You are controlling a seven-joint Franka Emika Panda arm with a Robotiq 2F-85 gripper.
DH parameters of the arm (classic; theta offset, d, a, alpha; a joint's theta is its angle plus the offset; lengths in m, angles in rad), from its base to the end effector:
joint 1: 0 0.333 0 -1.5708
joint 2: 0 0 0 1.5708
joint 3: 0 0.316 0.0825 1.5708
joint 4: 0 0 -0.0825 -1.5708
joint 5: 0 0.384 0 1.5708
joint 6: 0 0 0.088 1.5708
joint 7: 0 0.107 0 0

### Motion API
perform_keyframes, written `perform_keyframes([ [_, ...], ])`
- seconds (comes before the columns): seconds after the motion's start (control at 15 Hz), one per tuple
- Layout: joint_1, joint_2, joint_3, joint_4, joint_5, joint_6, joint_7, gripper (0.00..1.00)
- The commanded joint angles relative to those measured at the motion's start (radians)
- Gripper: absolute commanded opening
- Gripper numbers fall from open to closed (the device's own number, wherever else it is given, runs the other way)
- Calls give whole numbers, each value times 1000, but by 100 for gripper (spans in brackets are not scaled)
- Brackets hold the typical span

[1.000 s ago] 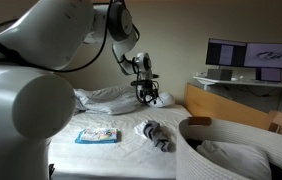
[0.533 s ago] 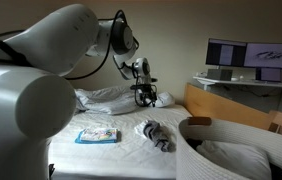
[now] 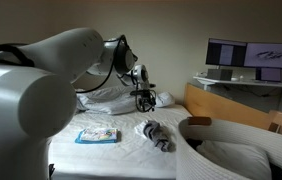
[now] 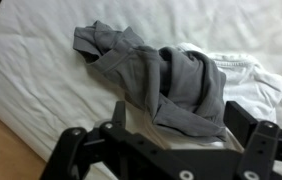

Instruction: Put the gray and white clothes in the basket respectively

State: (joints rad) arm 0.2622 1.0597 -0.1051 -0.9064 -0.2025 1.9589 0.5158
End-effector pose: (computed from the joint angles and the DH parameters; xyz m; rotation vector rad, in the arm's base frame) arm 0.7772 0.1439 0.2410 2.8565 -0.3267 0.1320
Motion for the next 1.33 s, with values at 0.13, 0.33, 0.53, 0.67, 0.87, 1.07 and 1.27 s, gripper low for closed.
perform_keyframes([
  [0.13,-14,167,-26,269,-21,-109,-144,100],
  [0.33,-21,230,-43,355,-21,-191,-177,100],
  [0.53,-16,213,-48,318,-4,-203,-138,100],
  [0.67,-20,233,-55,357,-4,-247,-138,100],
  [0.87,-22,238,-55,373,-4,-256,-138,100],
  [1.07,-24,275,-43,389,2,-199,-144,100],
  [1.27,-17,319,-46,399,1,-169,-117,100],
])
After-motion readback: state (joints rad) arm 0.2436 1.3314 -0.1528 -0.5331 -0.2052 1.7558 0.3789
